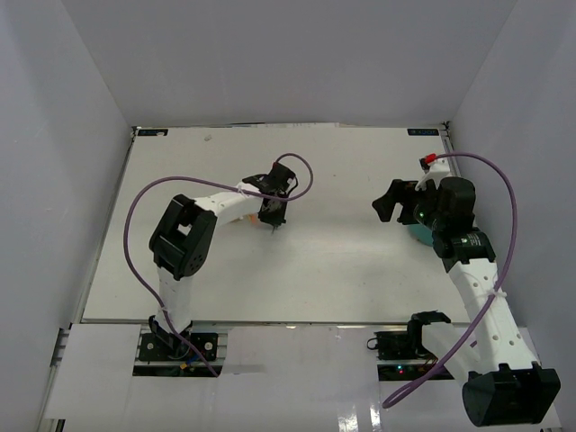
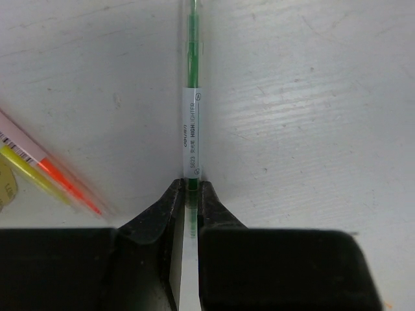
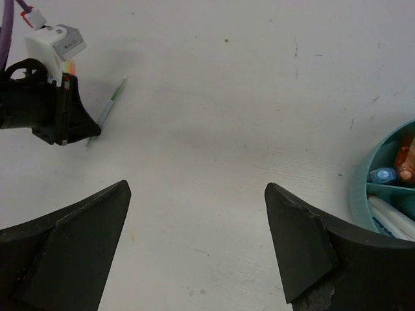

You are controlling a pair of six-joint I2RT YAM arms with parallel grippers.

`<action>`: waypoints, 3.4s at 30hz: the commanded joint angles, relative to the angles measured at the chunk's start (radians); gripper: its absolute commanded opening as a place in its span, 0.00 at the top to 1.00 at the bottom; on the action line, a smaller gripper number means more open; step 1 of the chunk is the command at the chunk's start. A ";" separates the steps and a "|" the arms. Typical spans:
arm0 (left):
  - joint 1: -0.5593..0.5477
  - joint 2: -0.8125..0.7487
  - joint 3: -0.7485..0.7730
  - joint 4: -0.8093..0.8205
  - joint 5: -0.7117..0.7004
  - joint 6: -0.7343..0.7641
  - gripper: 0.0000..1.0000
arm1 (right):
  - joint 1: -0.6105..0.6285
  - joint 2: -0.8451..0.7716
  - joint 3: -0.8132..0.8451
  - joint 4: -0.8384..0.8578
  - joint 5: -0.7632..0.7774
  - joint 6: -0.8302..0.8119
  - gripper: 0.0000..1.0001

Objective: Sort the stationery into containers
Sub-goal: Pick up the pen from the center of the board, then place the pen in the storage box.

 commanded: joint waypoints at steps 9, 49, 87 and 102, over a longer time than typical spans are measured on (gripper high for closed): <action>-0.066 -0.326 -0.172 0.241 0.217 0.229 1.00 | 0.151 0.070 0.024 0.162 -0.175 0.115 0.10; -0.120 -0.745 -0.571 0.679 0.491 0.524 0.97 | 0.447 0.381 0.230 0.297 -0.118 0.275 0.73; 0.044 -0.534 -0.370 0.367 -0.057 0.108 0.02 | -0.208 0.153 0.208 0.042 0.646 0.043 0.92; 0.053 -0.529 -0.364 0.352 -0.063 0.100 0.02 | -0.246 0.305 0.099 0.171 0.580 0.037 0.77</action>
